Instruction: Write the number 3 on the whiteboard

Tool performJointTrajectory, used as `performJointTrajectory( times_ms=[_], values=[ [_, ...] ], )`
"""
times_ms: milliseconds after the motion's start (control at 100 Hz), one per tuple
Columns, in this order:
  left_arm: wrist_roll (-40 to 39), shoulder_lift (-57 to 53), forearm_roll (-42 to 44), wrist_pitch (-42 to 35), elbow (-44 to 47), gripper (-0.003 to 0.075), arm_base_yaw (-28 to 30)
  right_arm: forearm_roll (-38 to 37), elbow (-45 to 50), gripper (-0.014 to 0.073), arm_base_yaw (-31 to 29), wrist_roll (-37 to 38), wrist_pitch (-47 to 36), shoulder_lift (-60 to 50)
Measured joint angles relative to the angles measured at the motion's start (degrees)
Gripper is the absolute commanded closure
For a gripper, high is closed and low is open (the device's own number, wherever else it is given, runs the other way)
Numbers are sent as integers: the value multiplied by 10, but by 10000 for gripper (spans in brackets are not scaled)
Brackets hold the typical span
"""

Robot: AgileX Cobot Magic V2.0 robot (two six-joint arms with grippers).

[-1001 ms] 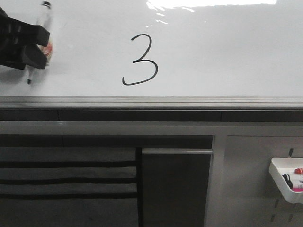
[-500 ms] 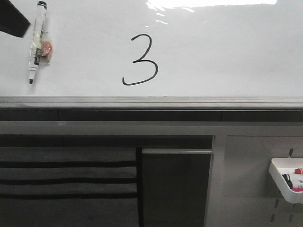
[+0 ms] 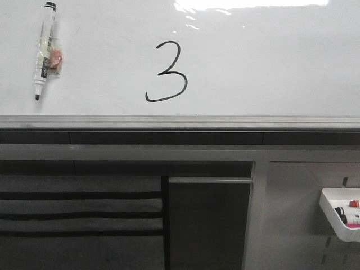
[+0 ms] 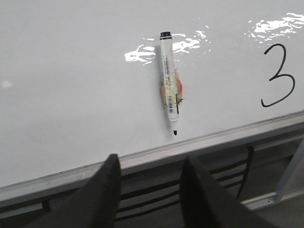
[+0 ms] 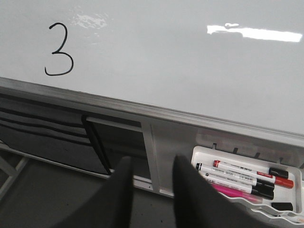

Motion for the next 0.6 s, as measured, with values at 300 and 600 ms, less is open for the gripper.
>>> performJointTrajectory(
  times_ms=[300, 600],
  values=[
    [0, -6, -1, -39, 20, 738, -3, 0, 25, 668, 0, 0, -8, -16],
    [0, -17, -2, -46, 25, 738, -29, 1, 26, 668, 0, 1, -8, -16]
  ],
)
